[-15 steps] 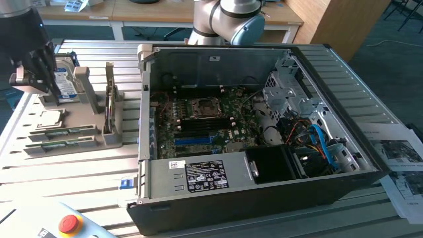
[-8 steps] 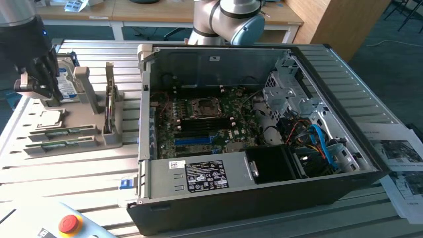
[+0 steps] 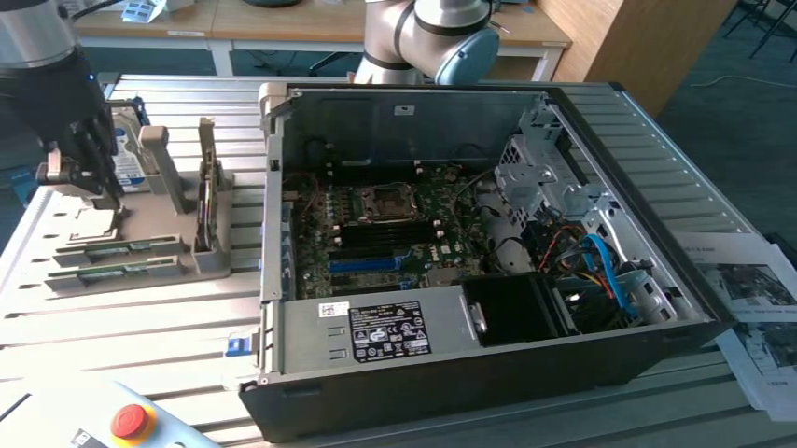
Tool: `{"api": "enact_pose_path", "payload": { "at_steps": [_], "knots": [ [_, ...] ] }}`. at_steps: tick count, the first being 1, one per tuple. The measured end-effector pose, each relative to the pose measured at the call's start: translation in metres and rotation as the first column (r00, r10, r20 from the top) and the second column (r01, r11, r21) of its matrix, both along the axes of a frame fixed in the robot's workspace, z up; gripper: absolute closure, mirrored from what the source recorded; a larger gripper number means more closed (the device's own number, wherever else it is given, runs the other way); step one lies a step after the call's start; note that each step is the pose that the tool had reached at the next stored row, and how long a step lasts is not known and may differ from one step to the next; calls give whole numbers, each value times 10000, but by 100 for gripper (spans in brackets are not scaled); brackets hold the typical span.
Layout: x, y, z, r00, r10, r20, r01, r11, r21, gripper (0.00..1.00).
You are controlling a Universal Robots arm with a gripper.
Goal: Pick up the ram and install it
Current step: 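Pick up the ram and move it above insertion slot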
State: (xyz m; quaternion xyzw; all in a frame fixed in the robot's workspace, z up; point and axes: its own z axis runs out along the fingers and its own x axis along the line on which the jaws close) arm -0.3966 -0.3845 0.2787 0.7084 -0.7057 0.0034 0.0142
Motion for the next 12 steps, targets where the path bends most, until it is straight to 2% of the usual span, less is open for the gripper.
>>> {"api": "enact_pose_path", "payload": {
  "at_steps": [12],
  "knots": [
    [-1, -1, -218, 10000, 1, 0, -1, 10000, -1, 75]
  ]
}}
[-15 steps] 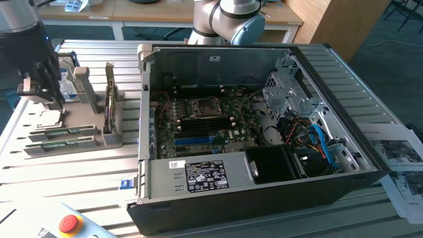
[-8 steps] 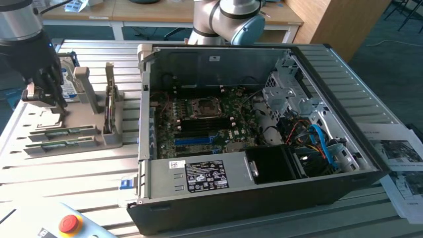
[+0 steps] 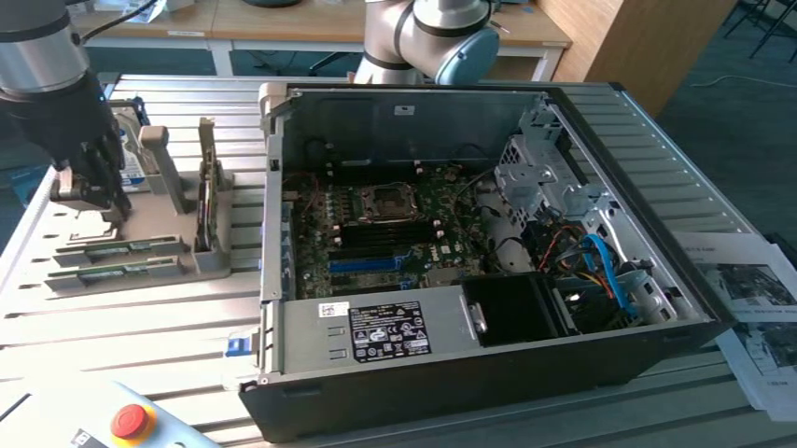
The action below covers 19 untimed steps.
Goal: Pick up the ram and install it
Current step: 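Pick up the ram and move it above insertion slot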
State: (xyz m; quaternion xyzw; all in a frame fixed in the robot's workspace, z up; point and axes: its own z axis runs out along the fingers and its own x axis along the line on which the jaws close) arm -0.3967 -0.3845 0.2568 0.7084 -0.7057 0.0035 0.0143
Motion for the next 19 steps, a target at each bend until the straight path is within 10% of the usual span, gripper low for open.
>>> {"api": "enact_pose_path", "payload": {
  "at_steps": [11, 19],
  "knots": [
    [-2, -4, -96, 10000, -2, 0, 2, 10000, -1, 75],
    [-2, -136, -99, 10000, -1, 0, 1, 10000, 0, 75]
  ]
}}
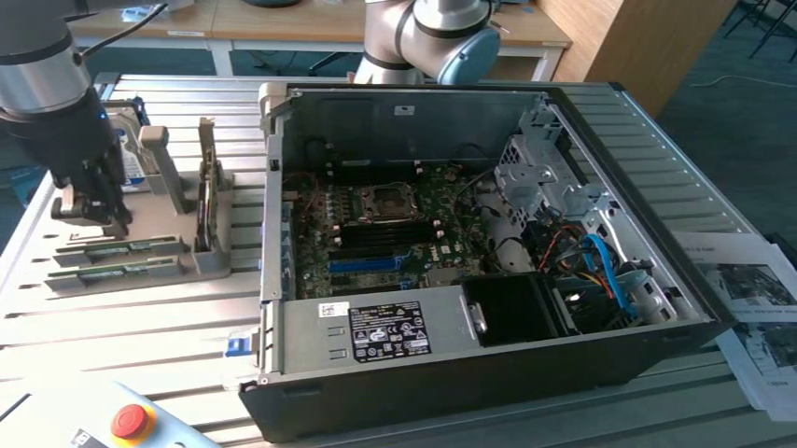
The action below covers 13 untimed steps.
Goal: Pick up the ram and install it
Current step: 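Pick up the ram and move it above insertion slot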
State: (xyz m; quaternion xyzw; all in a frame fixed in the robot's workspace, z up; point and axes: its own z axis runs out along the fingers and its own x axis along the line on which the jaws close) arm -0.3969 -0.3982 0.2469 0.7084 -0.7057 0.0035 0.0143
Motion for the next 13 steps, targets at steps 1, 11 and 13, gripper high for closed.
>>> {"api": "enact_pose_path", "payload": {
  "at_steps": [1, 11, 13],
  "knots": [
    [0, -24, 0, 10000, 0, -1, 0, 10000, 0, 75],
    [0, -202, -6, 10000, 1, -2, -1, 10000, 0, 75],
    [0, -202, -6, 10000, 0, -1, 0, 10000, 0, 75]
  ]
}}
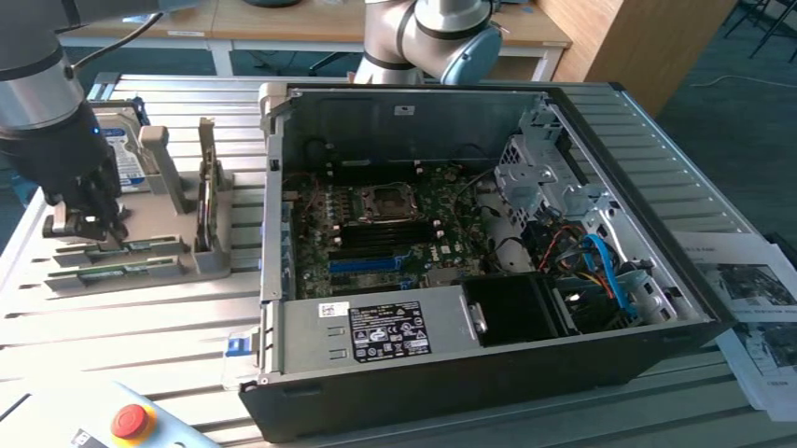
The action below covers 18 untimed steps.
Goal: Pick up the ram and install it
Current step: 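Pick up the ram and move it above insertion slot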
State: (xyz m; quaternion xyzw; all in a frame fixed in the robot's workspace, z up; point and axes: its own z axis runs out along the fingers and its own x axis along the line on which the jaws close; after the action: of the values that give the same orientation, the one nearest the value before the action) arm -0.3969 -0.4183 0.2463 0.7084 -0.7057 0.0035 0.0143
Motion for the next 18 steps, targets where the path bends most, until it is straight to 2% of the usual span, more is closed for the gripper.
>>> {"api": "enact_pose_path", "payload": {
  "at_steps": [1, 2, 4, 5, 11, 16, 18],
  "knots": [
    [0, 0, 0, 10000, 0, 0, 0, 10000, 0, 75],
    [0, -50, 0, 10000, 0, 0, 0, 10000, 0, 75],
    [0, -90, 0, 10000, -1, 0, 1, 10000, 0, 75],
    [-1, -93, 0, 10000, -1, 0, 1, 10000, 1, 75],
    [0, -93, -1, 10000, -2, 0, 2, 10000, 0, 75],
    [0, -57, -16, 10000, -1, 1, 1, 10000, 1, 75],
    [0, -56, -18, 10000, 0, 1, 0, 10000, 1, 75]
  ]
}}
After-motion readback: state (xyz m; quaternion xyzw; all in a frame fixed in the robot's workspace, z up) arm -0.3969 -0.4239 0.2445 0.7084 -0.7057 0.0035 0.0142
